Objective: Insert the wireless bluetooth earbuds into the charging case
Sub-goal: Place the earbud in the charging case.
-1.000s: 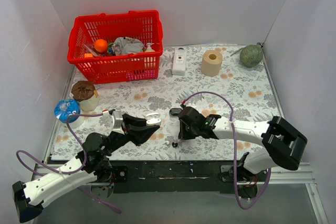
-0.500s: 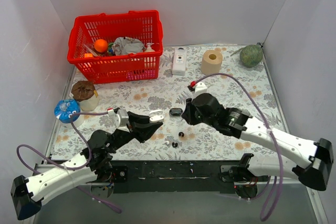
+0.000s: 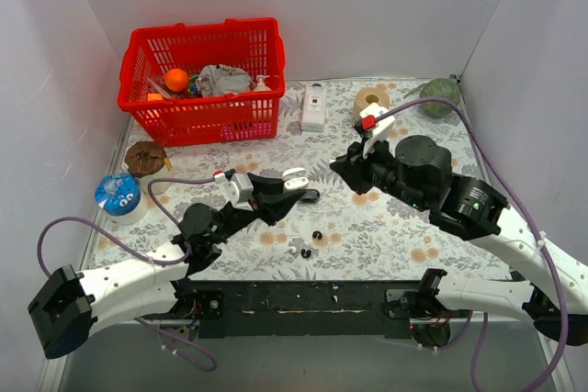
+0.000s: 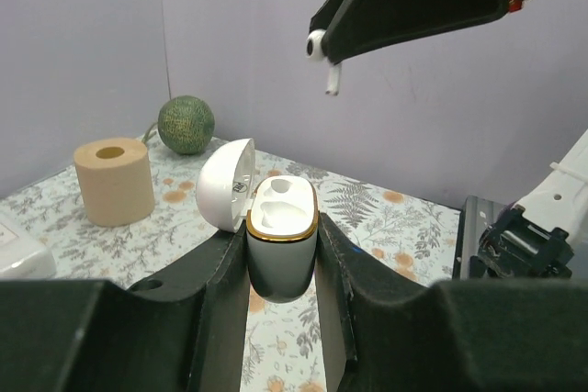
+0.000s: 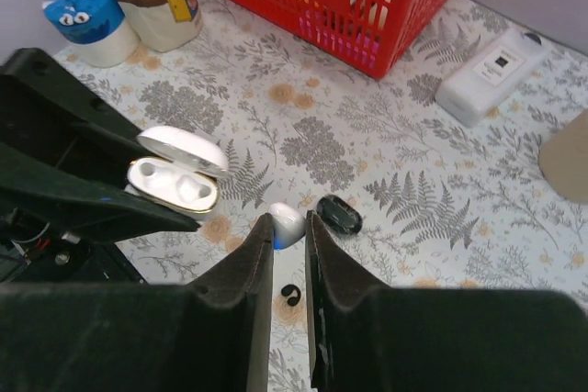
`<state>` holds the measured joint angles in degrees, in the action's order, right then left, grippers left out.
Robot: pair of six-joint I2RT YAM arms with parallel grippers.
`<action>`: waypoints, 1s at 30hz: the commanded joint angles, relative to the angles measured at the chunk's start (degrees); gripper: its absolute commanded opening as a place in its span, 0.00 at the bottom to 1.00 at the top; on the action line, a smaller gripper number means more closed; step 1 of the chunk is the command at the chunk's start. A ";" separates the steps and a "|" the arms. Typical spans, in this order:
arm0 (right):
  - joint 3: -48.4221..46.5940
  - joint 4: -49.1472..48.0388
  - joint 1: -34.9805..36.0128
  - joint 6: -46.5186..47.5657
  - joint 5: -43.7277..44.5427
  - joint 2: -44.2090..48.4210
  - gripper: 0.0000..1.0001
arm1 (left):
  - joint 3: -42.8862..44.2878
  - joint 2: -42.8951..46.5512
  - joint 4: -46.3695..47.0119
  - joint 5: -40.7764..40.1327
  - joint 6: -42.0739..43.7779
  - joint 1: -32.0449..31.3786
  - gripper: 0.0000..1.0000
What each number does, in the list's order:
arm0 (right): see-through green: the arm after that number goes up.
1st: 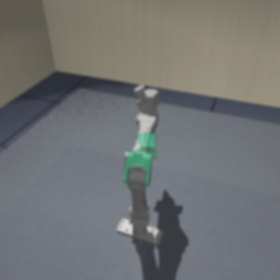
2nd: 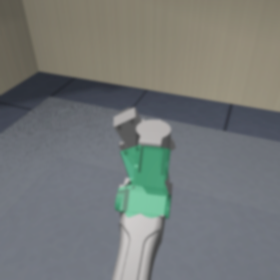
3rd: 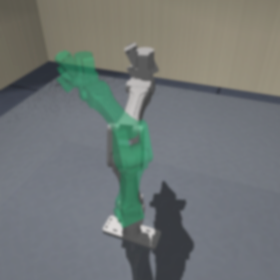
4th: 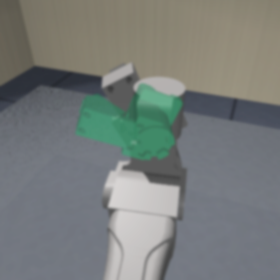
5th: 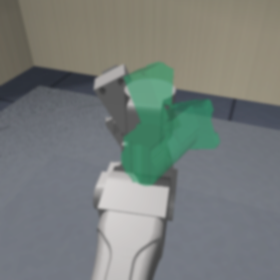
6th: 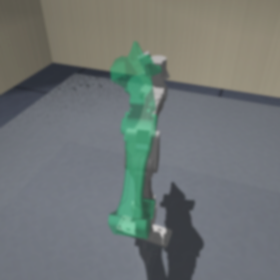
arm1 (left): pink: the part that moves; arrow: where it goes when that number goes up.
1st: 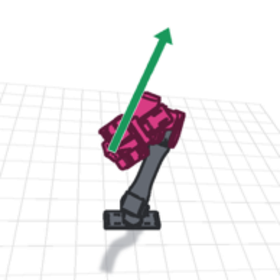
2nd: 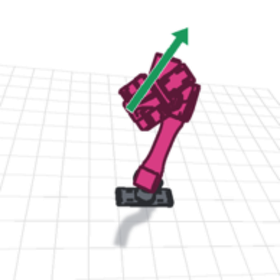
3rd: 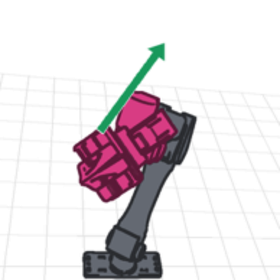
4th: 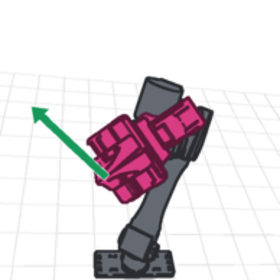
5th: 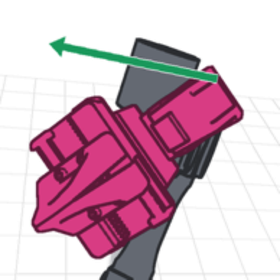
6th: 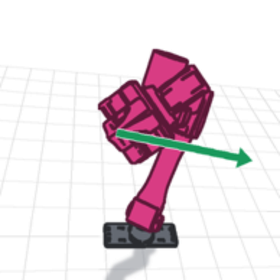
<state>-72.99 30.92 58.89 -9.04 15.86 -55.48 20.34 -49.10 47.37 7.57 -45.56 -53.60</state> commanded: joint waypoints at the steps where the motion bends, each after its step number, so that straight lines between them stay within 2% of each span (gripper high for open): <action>1: -5.66 0.64 0.08 5.87 -5.65 0.20 0.01 | 3.65 -5.29 10.88 7.27 1.27 2.97 0.00; 7: -7.69 0.20 0.08 8.24 -10.84 -0.06 0.01 | 5.94 -9.25 13.62 12.02 0.47 4.56 0.00; 15: -13.05 0.99 0.52 8.77 -11.46 -4.18 0.01 | 9.36 -11.01 12.48 15.18 1.53 4.74 0.00; 30: -19.90 3.80 5.88 10.88 -9.80 -11.13 0.01 | 9.10 -9.17 8.26 16.51 4.07 4.74 0.00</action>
<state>-89.62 33.82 63.18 0.40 4.64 -65.45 27.97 -59.92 56.97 23.38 -43.55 -49.19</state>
